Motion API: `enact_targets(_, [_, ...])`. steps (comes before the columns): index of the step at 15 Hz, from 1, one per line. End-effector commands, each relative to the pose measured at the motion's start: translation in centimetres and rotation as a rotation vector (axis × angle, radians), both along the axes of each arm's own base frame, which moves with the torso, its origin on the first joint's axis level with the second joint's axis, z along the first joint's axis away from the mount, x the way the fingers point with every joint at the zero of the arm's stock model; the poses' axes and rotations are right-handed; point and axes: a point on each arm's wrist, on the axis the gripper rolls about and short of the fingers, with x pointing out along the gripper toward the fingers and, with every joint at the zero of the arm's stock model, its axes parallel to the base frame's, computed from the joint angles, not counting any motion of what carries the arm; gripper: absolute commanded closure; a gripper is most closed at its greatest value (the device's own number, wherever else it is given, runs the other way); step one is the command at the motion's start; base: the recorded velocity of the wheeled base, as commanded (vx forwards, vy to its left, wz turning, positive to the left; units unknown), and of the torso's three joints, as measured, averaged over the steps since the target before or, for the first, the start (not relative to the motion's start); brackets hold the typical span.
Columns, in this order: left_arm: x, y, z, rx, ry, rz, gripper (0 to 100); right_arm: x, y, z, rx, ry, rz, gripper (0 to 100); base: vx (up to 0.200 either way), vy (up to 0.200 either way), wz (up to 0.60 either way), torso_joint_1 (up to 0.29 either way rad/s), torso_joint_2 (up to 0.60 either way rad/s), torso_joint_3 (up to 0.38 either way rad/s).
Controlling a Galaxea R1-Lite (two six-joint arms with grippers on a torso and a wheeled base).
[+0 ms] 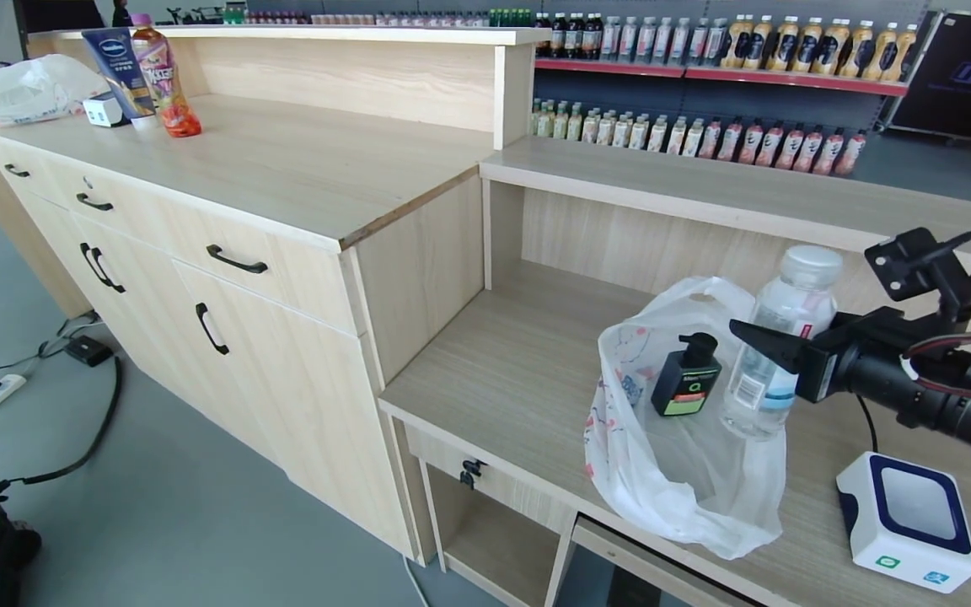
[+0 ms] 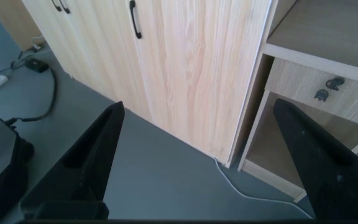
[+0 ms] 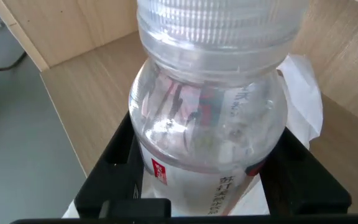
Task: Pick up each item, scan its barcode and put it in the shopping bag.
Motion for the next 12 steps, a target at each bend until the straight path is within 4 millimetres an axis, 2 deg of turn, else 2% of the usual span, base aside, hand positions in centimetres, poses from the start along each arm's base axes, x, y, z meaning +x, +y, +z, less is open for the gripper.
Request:
enact_targets(1, [0.0, 0.0, 0.0, -0.001, -0.001, 0.001, 0, 2.3, 0.5, -3.0, -0.014, 0.063, 0.006, 100, 0.000, 0.000, 0.00, 0.000, 0.00, 0.000])
enact_targets(5, [0.0, 0.0, 0.0, -0.001, -0.001, 0.001, 0, 3.9, 1.1, -5.6, -0.019, 0.094, 0.043, 100, 0.000, 0.000, 0.00, 0.000, 0.00, 0.000])
enact_targets(12, [0.0, 0.0, 0.0, 0.001, -0.001, 0.001, 0, 5.5, 3.6, -8.3, -0.013, 0.051, 0.137, 100, 0.000, 0.000, 0.00, 0.000, 0.00, 0.000])
